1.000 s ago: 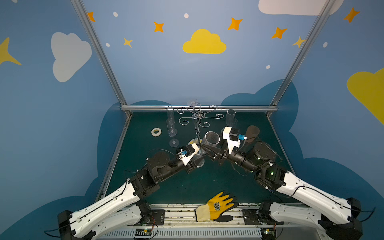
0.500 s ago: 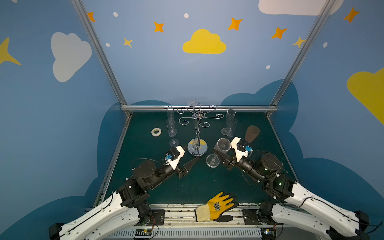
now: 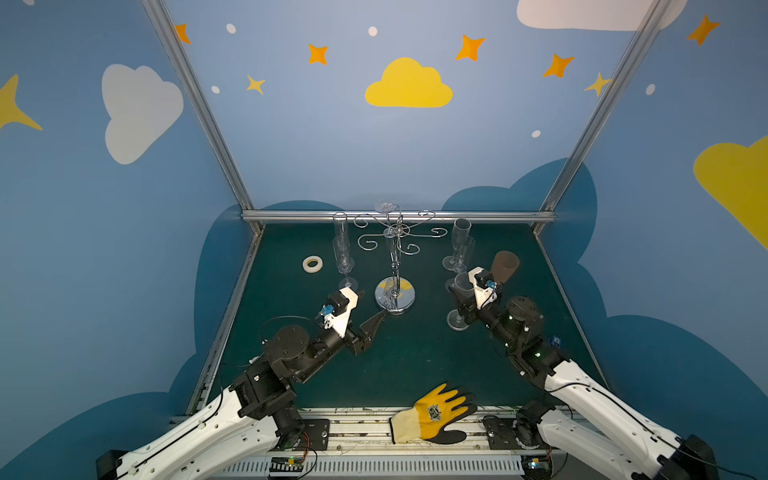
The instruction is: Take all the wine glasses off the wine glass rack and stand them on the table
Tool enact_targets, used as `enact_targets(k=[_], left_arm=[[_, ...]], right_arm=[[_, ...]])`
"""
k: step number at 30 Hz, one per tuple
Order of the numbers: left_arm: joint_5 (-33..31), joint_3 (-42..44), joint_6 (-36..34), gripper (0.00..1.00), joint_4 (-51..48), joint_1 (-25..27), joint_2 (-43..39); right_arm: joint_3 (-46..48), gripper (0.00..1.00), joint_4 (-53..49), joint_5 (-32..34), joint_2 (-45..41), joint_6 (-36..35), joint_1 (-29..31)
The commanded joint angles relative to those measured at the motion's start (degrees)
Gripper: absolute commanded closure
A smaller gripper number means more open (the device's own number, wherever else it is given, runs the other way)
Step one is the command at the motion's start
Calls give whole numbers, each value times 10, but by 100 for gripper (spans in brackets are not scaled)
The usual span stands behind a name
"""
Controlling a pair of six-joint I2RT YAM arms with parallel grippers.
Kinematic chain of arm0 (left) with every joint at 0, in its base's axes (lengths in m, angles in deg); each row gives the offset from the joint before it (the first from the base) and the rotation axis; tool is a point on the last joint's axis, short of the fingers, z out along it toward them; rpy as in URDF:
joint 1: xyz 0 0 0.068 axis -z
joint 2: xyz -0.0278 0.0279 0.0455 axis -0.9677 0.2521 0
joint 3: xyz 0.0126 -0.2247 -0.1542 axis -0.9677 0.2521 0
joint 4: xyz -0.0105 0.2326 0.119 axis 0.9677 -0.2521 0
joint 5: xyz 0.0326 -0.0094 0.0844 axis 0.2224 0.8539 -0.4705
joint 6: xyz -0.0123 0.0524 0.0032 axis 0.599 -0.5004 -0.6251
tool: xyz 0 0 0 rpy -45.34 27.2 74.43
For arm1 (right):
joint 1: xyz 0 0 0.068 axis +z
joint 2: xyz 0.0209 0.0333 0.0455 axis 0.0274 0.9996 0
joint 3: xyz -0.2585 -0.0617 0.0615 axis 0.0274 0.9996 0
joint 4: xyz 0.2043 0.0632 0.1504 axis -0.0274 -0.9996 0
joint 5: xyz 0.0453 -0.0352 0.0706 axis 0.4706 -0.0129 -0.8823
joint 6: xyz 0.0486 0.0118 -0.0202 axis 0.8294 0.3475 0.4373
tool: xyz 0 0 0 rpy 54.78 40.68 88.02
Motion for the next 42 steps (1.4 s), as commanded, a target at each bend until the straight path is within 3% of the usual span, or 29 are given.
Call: enact_targets(k=[1,11,23,42], left_arm=[[-30,6,20,32,16,1,-4],[-55,-8,17,31,14,2,31],[-76,-10,9,31,24,-1,52],[-79,17,22,30,34,-8,49]], right_arm=[[-21,55,52,-30,37,5,-15],[-41,55,178,-95,188,7,-48],[-62,54,260,-125,283,20,-73],[-31,51,256,-121,305,60,-95]])
